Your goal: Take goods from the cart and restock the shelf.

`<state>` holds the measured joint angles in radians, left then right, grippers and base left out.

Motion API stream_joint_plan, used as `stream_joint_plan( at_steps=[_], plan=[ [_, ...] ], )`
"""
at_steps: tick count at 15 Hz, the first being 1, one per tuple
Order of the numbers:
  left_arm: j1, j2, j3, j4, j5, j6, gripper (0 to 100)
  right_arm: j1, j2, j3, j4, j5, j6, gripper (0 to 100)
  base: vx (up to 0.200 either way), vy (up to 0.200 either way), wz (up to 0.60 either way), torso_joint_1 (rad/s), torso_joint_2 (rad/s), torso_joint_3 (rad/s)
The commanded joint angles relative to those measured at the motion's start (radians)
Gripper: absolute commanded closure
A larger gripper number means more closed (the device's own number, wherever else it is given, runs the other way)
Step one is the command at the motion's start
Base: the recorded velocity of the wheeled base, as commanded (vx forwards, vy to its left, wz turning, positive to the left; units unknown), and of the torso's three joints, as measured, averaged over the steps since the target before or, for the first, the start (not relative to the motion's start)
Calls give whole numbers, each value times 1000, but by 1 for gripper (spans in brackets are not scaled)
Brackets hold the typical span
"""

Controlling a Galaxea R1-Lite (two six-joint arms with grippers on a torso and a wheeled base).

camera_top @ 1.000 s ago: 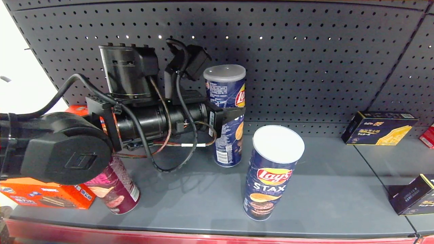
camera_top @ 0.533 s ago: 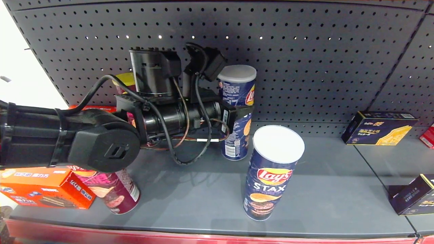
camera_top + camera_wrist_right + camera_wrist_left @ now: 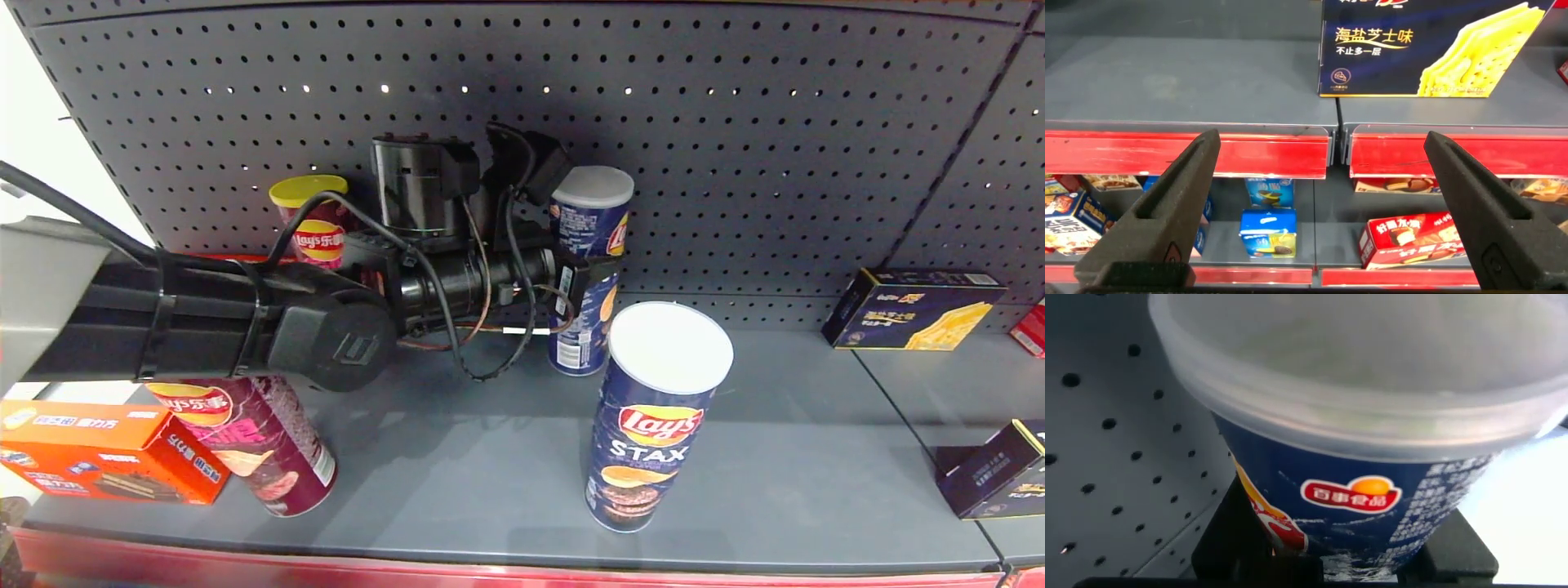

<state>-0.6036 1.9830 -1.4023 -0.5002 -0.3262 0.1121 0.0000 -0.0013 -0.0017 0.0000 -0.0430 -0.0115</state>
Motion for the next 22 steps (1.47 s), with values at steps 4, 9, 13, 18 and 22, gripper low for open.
stream_joint_plan(
  at_steps=[4, 9, 13, 18, 22],
  plan=[
    [-5, 79, -75, -3, 1, 0, 100, 0, 1, 0, 0, 0, -1, 0, 0, 0, 0, 0, 0, 0],
    [-5, 108, -86, -6, 3, 1, 100, 0, 1, 0, -2, 0, -1, 0, 0, 0, 0, 0, 0, 0],
    [-4, 134, -87, -54, 3, 1, 100, 0, 1, 0, 0, 0, -1, 0, 0, 0, 0, 0, 0, 0],
    [-10, 132, -81, -54, 3, 1, 100, 0, 1, 0, 0, 0, 1, 0, 0, 0, 0, 0, 0, 0],
    [-7, 131, -67, -55, 3, 38, 0, 0, 1, 0, 0, 0, -1, 0, 0, 0, 0, 0, 0, 0]
  ],
)
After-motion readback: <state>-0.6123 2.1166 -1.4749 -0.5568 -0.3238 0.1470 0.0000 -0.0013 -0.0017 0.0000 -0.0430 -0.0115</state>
